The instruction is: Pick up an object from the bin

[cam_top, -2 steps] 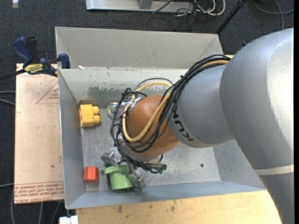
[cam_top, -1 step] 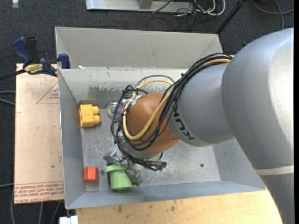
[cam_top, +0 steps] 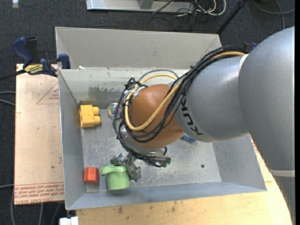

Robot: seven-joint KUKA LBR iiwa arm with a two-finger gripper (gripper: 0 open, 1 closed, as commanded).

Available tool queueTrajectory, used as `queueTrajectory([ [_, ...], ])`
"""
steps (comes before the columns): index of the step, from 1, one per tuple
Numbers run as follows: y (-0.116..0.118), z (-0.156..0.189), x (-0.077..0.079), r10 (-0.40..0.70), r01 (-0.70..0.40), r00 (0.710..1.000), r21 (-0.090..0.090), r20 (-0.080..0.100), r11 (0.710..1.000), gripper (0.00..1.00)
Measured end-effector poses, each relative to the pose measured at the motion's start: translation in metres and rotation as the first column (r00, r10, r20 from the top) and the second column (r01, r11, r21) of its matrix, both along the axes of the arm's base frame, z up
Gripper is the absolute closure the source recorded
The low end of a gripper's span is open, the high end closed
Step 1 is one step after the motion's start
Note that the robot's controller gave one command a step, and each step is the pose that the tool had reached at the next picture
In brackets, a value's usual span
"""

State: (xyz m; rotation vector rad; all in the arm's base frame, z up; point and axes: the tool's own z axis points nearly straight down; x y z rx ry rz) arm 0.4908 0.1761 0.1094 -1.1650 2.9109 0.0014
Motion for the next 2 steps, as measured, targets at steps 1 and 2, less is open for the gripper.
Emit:
queueTrajectory([
  [1,0.001,0.014,0.001,-0.003,0.003,1.0,-0.001,-0.002,1.0,1.0],
  [2,0.002,0.074,0.003,-0.005,0.005,1.0,0.001,0.002,1.0,1.0],
])
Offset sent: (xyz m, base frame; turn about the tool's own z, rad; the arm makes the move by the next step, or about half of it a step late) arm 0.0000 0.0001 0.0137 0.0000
